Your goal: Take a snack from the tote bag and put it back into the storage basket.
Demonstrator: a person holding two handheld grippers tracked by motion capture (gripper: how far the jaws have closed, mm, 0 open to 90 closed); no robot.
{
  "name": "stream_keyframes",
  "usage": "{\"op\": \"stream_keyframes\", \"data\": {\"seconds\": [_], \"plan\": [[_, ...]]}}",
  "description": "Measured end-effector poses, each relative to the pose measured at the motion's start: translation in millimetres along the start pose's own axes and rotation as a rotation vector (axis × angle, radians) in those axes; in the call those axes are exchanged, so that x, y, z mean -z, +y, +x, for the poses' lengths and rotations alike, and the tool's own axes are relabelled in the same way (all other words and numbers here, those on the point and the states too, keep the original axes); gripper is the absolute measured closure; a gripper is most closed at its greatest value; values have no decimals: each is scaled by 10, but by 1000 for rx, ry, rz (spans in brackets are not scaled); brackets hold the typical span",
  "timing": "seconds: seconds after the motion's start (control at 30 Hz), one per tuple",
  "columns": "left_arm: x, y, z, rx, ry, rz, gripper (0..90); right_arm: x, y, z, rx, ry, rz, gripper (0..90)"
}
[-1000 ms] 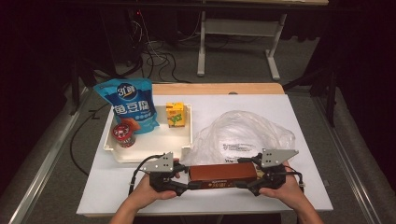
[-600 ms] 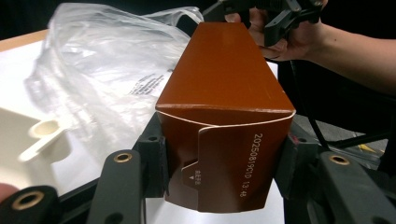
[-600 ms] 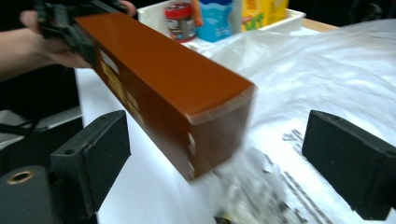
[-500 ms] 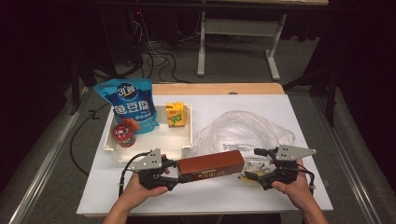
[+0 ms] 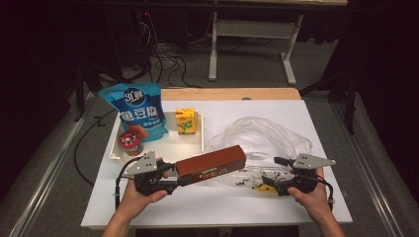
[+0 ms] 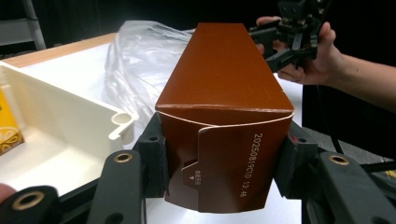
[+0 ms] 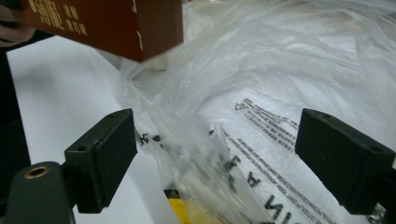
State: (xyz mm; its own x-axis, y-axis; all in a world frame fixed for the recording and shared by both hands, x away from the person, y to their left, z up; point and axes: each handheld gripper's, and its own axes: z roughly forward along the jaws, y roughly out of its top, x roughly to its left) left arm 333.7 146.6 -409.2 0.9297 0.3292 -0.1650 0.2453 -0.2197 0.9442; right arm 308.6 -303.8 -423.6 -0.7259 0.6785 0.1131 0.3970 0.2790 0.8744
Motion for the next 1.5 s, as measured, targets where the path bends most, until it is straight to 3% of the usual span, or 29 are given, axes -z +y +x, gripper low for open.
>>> {"op": "stream_keyframes", "data": {"seconds": [0.3,0.77,1.1,1.5], "plan": [[138,12,61,11,30,-28,487,18,-30,-27,-16,-31,6,142],[309,17,153,32,76,-59,487,61,-59,-60,-22,-42,3,143],[450,21,193,15,143,-70,487,66,-63,-48,-17,-35,5,143],[609,-72,317,52,219,-72,488,67,-49,-44,-17,-31,4,143]]}}
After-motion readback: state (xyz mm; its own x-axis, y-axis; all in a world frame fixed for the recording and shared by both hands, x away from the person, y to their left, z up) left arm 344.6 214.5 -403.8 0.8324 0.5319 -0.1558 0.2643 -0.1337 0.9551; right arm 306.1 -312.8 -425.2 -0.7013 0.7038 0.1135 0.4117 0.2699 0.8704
